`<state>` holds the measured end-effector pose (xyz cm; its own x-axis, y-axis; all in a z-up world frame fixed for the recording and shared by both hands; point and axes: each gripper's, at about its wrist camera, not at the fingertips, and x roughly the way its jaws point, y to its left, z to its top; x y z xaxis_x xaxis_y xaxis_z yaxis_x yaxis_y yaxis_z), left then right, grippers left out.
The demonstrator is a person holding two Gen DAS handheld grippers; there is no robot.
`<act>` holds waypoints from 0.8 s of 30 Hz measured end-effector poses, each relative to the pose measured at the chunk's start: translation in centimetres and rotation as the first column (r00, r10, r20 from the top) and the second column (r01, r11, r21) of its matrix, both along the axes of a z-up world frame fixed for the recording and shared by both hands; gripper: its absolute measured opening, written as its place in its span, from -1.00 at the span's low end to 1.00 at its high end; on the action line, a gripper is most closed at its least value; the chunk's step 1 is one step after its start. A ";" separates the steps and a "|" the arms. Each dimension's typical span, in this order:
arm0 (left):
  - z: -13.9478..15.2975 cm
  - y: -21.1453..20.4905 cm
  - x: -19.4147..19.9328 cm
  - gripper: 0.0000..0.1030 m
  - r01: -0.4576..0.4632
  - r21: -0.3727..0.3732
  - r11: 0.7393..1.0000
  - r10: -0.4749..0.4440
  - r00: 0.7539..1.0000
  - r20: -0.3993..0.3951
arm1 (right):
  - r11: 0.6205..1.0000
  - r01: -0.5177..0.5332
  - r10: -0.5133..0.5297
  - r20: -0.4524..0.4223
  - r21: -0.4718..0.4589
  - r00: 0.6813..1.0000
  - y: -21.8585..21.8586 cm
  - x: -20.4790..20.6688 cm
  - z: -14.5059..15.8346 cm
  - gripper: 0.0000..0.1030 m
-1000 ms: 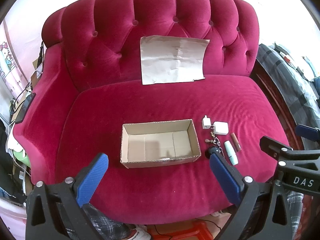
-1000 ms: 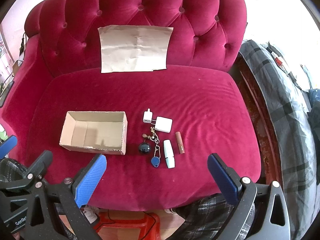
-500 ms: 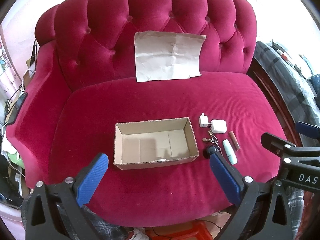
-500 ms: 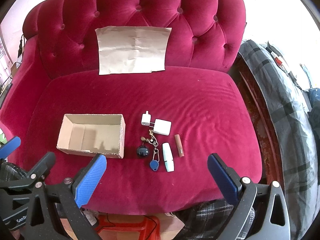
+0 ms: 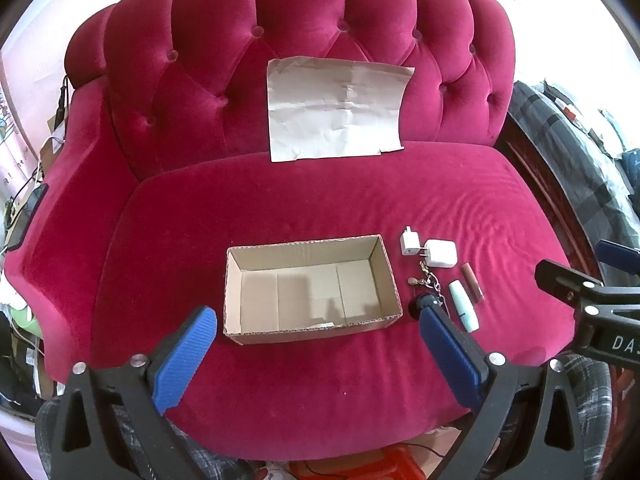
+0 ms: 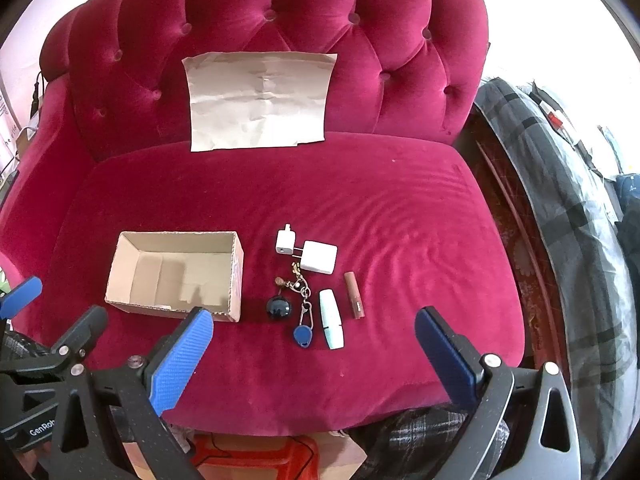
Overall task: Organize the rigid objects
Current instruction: 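Move the left tool to the cardboard box wall and clamp it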
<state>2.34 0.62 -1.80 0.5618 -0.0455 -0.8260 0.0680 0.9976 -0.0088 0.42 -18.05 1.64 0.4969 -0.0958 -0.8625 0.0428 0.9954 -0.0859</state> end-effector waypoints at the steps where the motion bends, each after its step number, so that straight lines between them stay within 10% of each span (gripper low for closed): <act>1: -0.2 0.1 0.2 1.00 0.007 0.001 1.000 -0.007 1.000 0.001 | 1.000 -0.001 0.001 0.002 0.001 1.000 -0.1 0.1 -0.1 1.00; 24: -10.7 7.4 7.8 1.00 -0.020 0.054 0.998 0.027 0.990 -0.141 | 1.000 0.027 -0.027 -0.052 -0.003 0.998 -2.0 3.6 -5.4 0.99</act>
<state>10.14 8.06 -12.54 0.4398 0.0118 -0.8980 0.0462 0.9983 0.0358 4.01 -20.05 -3.80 0.4483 -0.1103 -0.8870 0.0652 0.9938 -0.0906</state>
